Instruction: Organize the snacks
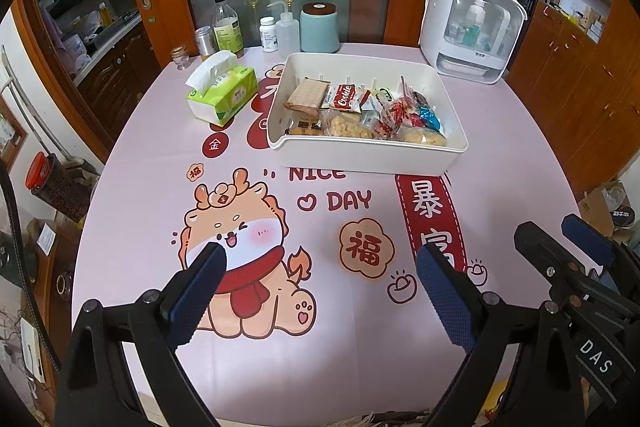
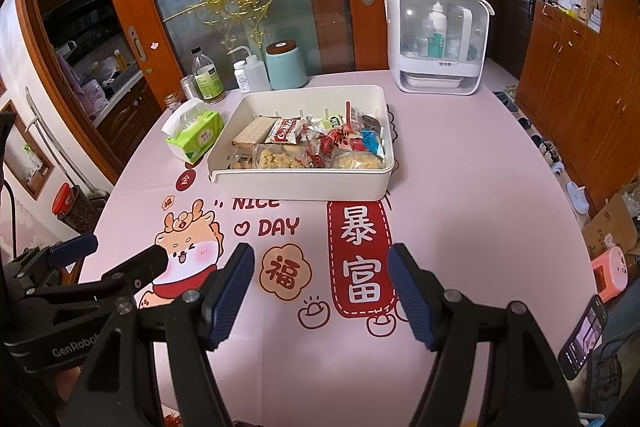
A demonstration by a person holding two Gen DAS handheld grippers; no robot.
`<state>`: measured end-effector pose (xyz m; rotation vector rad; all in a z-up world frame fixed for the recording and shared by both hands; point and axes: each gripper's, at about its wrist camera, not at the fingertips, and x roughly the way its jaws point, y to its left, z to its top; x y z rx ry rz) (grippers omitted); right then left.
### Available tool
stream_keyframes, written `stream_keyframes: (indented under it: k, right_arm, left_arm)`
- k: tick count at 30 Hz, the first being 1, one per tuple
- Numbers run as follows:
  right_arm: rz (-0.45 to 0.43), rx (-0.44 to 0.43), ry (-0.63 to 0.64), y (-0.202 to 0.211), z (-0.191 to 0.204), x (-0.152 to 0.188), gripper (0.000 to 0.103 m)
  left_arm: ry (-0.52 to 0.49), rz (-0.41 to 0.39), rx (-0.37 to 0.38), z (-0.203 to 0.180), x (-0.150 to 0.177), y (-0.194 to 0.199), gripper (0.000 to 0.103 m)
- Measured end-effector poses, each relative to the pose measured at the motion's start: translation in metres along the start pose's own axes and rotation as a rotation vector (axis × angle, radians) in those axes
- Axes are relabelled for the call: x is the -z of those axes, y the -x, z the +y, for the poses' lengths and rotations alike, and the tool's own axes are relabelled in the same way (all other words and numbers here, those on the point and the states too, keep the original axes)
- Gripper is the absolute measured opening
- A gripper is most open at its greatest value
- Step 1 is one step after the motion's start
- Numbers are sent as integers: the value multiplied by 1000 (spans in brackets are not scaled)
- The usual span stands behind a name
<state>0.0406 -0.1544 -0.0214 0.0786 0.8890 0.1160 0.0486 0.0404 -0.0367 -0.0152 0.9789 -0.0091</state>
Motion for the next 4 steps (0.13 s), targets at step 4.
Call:
stream_keyframes:
  k: [4]
  right_arm:
    - [0, 1, 0, -2, 2, 1, 70]
  left_arm:
    - [-2, 8, -2, 2, 4, -2, 95]
